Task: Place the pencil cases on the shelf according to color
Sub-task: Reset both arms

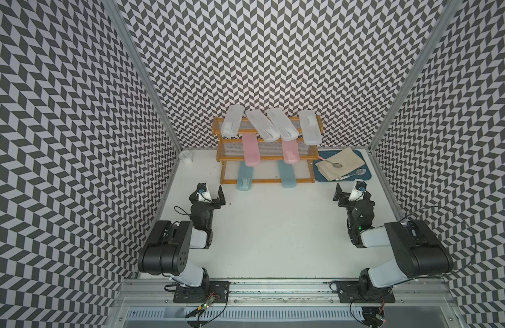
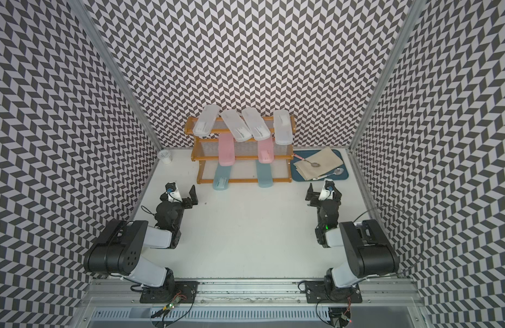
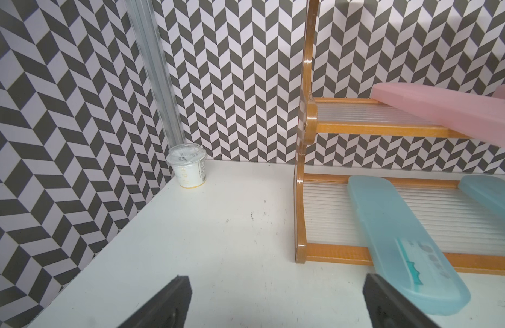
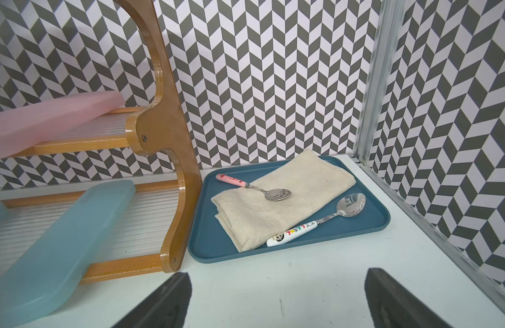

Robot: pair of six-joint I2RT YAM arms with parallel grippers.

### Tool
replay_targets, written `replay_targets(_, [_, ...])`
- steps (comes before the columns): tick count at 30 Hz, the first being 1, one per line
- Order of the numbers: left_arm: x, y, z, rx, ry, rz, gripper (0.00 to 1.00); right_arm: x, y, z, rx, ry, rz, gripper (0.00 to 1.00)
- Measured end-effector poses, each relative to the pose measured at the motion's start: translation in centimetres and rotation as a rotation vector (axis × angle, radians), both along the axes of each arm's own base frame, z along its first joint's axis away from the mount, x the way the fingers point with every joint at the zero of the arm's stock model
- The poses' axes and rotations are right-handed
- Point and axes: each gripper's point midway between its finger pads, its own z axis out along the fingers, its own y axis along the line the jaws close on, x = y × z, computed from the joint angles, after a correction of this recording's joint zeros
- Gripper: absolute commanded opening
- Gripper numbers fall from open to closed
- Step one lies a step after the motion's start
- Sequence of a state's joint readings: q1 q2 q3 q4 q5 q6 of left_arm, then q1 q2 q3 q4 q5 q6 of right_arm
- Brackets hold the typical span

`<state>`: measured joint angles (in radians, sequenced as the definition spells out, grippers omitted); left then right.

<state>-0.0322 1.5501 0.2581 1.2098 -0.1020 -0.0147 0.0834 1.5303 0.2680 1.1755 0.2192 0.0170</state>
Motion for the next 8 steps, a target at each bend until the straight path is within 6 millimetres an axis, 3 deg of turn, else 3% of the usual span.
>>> replay_targets(8, [0.01,-0.1,0.0,-0.001,0.0,-0.006,1.0,0.04,0.24,0.03,-0.008,0.0,0.015,1.0])
